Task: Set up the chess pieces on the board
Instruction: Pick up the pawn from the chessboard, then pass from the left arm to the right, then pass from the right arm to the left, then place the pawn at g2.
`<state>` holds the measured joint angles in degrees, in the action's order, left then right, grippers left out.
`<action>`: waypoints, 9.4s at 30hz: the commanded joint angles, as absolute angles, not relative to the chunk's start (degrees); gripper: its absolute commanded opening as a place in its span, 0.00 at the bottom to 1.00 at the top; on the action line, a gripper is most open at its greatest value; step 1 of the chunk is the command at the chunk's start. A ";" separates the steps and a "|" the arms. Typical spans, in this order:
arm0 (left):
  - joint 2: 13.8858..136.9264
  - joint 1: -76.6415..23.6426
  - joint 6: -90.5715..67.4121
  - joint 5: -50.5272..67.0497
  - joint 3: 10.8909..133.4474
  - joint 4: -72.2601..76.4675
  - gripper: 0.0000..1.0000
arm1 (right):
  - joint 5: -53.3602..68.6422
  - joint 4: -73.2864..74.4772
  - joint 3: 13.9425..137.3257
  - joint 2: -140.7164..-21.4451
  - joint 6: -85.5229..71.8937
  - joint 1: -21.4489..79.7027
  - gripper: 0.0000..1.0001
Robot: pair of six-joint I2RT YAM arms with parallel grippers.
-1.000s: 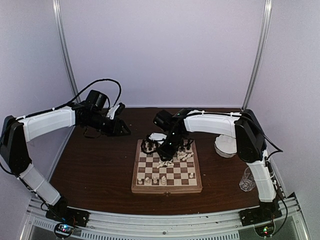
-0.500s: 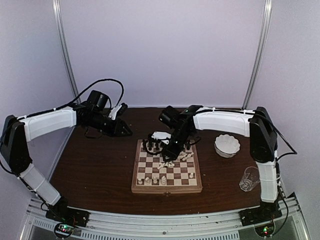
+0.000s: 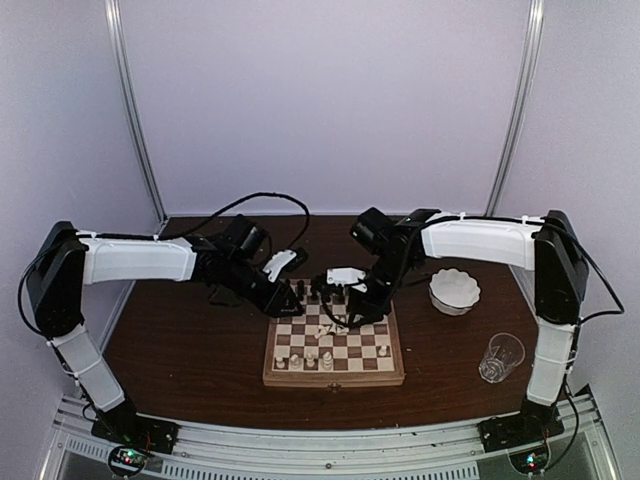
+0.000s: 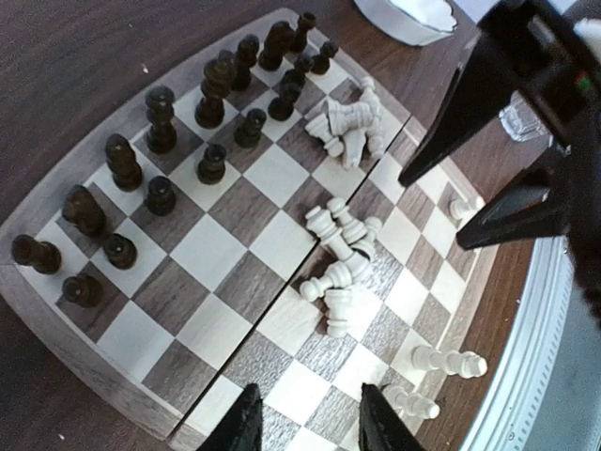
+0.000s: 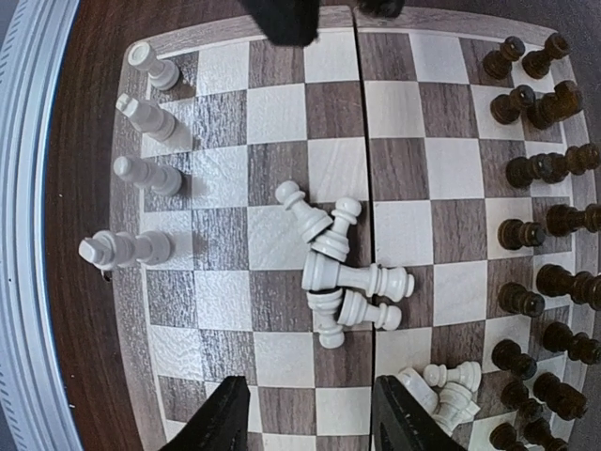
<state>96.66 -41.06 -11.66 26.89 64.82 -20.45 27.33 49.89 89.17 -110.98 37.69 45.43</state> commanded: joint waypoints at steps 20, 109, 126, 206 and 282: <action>108.70 -54.88 -0.71 2.70 69.37 -15.75 0.28 | 43.30 39.83 76.93 -97.30 37.44 33.24 0.49; 98.97 -49.22 -35.23 46.52 81.42 -21.17 0.03 | 20.05 57.23 86.83 -86.43 55.43 46.36 0.51; 98.82 -51.56 -41.03 48.73 80.45 -17.43 0.03 | 11.93 52.78 86.75 -86.90 53.96 56.30 0.49; 93.60 -57.32 -48.14 26.20 70.62 5.67 0.19 | 34.96 40.86 76.74 -81.32 29.11 44.12 0.10; 140.62 -65.92 -13.80 5.42 132.93 -67.19 0.13 | 52.87 38.72 57.48 -67.29 25.04 8.09 0.54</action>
<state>139.63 -66.30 -14.44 3.62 130.98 -69.45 52.88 39.03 57.74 -66.94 24.23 8.36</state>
